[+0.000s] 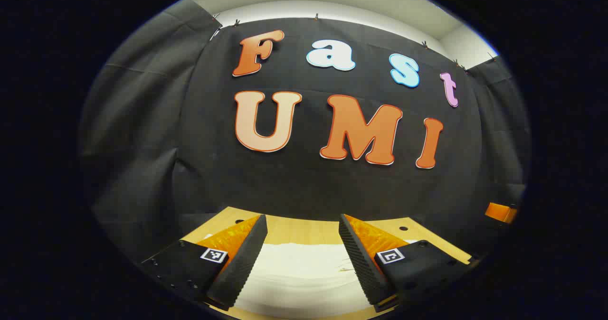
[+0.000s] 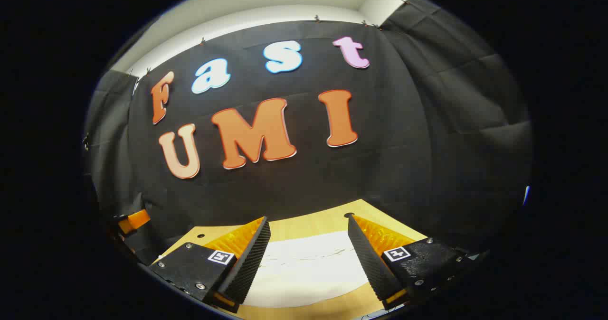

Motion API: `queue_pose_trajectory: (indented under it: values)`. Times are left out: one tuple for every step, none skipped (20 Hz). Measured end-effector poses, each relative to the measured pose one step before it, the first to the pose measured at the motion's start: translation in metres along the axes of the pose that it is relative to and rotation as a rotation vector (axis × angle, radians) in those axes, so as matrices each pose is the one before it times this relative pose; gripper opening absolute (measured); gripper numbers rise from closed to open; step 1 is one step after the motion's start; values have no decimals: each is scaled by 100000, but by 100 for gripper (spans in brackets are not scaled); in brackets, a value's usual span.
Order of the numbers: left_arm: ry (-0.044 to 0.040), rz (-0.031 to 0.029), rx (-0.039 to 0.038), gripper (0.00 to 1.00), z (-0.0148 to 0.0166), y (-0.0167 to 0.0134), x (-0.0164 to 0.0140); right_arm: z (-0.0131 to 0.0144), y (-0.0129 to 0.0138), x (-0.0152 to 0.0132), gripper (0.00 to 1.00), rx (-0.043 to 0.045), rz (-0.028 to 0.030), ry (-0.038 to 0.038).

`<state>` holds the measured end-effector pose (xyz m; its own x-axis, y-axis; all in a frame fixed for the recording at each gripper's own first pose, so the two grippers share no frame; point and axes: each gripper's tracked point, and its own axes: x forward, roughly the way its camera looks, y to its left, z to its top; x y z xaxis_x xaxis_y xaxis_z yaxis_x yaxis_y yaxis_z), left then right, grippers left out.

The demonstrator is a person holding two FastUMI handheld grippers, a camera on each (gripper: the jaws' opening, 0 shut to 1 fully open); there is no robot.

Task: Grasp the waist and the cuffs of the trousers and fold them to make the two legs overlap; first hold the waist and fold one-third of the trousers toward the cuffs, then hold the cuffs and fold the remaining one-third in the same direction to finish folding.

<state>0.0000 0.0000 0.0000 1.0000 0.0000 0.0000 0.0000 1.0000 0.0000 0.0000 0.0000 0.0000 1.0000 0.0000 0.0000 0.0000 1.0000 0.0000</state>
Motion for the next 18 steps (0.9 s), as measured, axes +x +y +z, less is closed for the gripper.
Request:
queue_pose_trajectory:
  values:
    - [-1088, 532, 989, 99, 579, 1777, -430, -271, 1412, -259, 99, -4102, -319, 784]
    - [-1321, 837, 28, 98, 552, 1763, -555, -163, 1434, -218, 100, -2845, 287, 586]
    - [-1049, 383, -628, 98, 468, 1510, -425, -489, 1595, -56, 99, -574, 734, 1950]
    - [-760, 348, -536, 98, 161, 1230, -318, -377, 1684, -160, 99, 1168, 2153, 1924]
    - [60, 670, -254, 98, 46, 1245, -279, -198, 1521, -66, 99, 1786, 2155, 1273]
    - [165, 748, -147, 99, -110, 1107, -21, -120, 942, 48, 99, 931, 1712, 761]
    - [316, 604, 215, 99, -133, 889, -48, -111, 535, 112, 98, -1152, 511, 351]
    - [335, 1285, 303, 98, -39, 994, 33, -165, 197, 482, 99, -2360, -399, 296]
    - [-141, 1919, 335, 98, -3, 1039, 0, -145, 294, 300, 99, -2721, 60, 354]
    - [229, 2159, 412, 98, -203, 791, 277, -73, 194, 388, 99, -1825, 83, 381]
    - [969, 1962, 351, 99, -294, 535, 272, -68, 3, 377, 99, -1118, -104, 645]
    - [532, 1250, 427, 98, -107, 210, 90, -236, -98, 518, 99, -517, 174, 796]
    - [85, 903, 493, 99, 105, 71, 459, -181, -105, 572, 99, 53, 133, 741]
    - [-39, 739, 432, 98, 161, -26, 467, -146, -239, 657, 99, 757, 481, 638]
    - [-631, 603, 449, 99, 408, -143, 502, -42, -186, 732, 99, 1405, 622, 678]
    - [-592, 456, 492, 99, 519, -342, 649, 44, -164, 793, 99, 1387, 999, 444]
    - [-140, 672, 360, 99, 442, -265, 650, -123, -333, 903, 99, 1016, 403, 1364]
    - [-268, 697, 191, 99, 338, -385, 626, -33, -366, 893, 98, 655, 737, 1089]
